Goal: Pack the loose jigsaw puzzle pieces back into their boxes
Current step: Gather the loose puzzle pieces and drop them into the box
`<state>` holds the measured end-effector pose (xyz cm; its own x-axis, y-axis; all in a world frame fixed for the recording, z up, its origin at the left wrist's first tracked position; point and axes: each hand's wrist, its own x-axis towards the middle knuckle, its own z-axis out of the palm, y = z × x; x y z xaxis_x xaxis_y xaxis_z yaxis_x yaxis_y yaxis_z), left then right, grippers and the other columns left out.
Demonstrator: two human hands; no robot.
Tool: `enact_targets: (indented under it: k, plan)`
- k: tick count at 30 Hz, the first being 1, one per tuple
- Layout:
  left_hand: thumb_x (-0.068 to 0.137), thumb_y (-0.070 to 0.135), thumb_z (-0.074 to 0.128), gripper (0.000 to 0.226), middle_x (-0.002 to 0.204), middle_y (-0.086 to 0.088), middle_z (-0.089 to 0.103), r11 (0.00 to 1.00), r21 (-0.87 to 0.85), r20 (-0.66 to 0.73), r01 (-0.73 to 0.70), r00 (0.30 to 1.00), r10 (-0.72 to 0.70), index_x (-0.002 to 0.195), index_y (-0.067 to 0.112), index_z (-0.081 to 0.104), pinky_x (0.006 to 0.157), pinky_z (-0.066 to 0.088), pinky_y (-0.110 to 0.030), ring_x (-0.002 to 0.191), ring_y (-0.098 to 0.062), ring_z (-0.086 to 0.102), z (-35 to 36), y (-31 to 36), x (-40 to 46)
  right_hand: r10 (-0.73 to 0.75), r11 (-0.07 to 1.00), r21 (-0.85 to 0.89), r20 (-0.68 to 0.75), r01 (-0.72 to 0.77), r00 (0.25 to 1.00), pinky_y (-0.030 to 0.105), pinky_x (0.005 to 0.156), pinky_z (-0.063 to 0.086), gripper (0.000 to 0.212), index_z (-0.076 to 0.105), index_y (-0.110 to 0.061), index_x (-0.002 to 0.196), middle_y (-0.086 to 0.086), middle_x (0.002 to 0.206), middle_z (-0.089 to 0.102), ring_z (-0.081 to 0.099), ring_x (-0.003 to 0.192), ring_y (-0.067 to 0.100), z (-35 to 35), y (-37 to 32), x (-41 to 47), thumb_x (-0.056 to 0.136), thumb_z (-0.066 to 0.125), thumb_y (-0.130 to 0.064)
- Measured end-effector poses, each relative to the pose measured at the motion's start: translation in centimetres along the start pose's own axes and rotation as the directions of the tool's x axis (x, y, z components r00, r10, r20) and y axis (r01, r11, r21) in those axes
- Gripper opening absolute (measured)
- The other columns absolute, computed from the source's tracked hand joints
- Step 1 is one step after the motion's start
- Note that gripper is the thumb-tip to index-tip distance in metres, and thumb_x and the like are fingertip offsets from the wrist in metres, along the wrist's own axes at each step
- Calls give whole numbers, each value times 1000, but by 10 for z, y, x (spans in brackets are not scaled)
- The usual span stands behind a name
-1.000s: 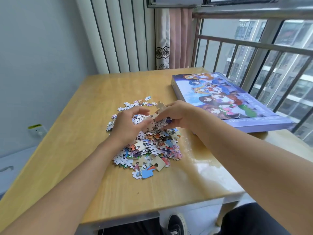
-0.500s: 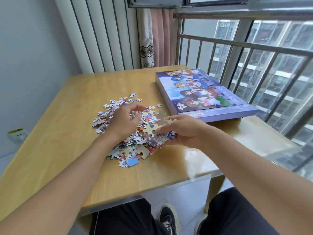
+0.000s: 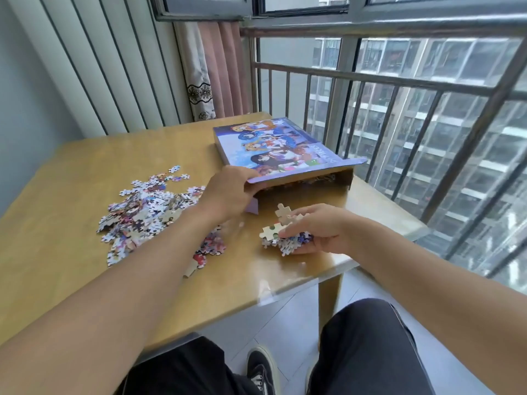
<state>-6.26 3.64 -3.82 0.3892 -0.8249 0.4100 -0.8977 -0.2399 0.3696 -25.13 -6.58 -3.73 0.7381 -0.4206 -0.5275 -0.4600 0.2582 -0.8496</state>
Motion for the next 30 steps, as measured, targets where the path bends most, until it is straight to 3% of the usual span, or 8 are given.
enact_targets:
  k: [3, 9, 14, 17, 21, 23, 25, 30]
  plan:
    - [93, 44, 60, 32, 78, -2, 69, 994, -97, -152, 46, 986, -61, 89, 16, 73, 62, 48, -39, 75, -29, 59, -3, 5, 13, 13, 995, 100, 20, -15, 1000, 31, 63, 62, 32, 64, -1, 116, 18, 122, 67, 70, 100, 25, -14, -12, 7, 85, 73, 4]
    - [93, 34, 68, 25, 60, 4, 58, 981, -184, -228, 54, 969, -96, 79, 13, 70, 58, 34, -32, 58, -15, 46, -29, 17, 35, -28, 932, 360, -41, 41, 999, 30, 54, 60, 28, 60, 8, 114, 22, 122, 61, 69, 89, 29, -27, -65, 21, 87, 69, 6]
    - [92, 31, 69, 22, 75, -3, 66, 984, -171, -258, 56, 961, -99, 93, 10, 76, 61, 40, -34, 71, -25, 56, -38, 20, 41, -87, 914, 381, -152, 139, 985, 33, 51, 60, 29, 57, 6, 118, 21, 118, 61, 65, 97, 32, -19, -98, 27, 90, 63, 11]
    - [92, 30, 70, 20, 70, 5, 60, 982, -181, -277, 59, 955, -108, 94, 11, 76, 59, 35, -27, 67, -18, 51, -40, 20, 45, -127, 885, 410, -243, 221, 962, 35, 76, 61, 16, 52, 4, 107, 19, 109, 56, 58, 94, 31, -6, -112, 33, 94, 52, 14]
    - [91, 32, 70, 21, 86, -1, 72, 974, -224, -292, 36, 951, -103, 103, 16, 77, 73, 52, -36, 82, -27, 63, -47, 14, 51, -155, 829, 458, -364, 321, 919, 40, 99, 52, 32, 56, -3, 110, 18, 118, 58, 56, 110, 32, 10, -122, 50, 89, 42, 16]
    - [91, 33, 69, 21, 87, -2, 74, 969, -244, -294, 23, 951, -97, 104, 18, 77, 75, 54, -41, 84, -28, 64, -52, 11, 53, -206, 863, 362, -387, 354, 899, 30, 96, 53, 36, 56, -1, 117, 15, 110, 59, 55, 105, 26, 11, -119, 57, 88, 41, 15]
    - [91, 32, 69, 21, 88, -2, 74, 969, -247, -302, 19, 949, -95, 105, 17, 77, 75, 54, -43, 83, -27, 65, -56, 8, 54, -280, 898, 217, -389, 383, 877, 14, 72, 55, 37, 50, 1, 127, 8, 93, 53, 54, 86, 17, 7, -112, 59, 92, 43, 11]
    - [91, 33, 70, 22, 82, -6, 73, 971, -240, -334, 9, 938, -91, 101, 15, 77, 72, 53, -45, 79, -30, 65, -54, 3, 51, -449, 867, -402, -376, 294, 811, 37, 95, 51, 44, 52, -18, 133, 8, 117, 62, 59, 108, 27, -8, -98, 66, 89, 54, -12]
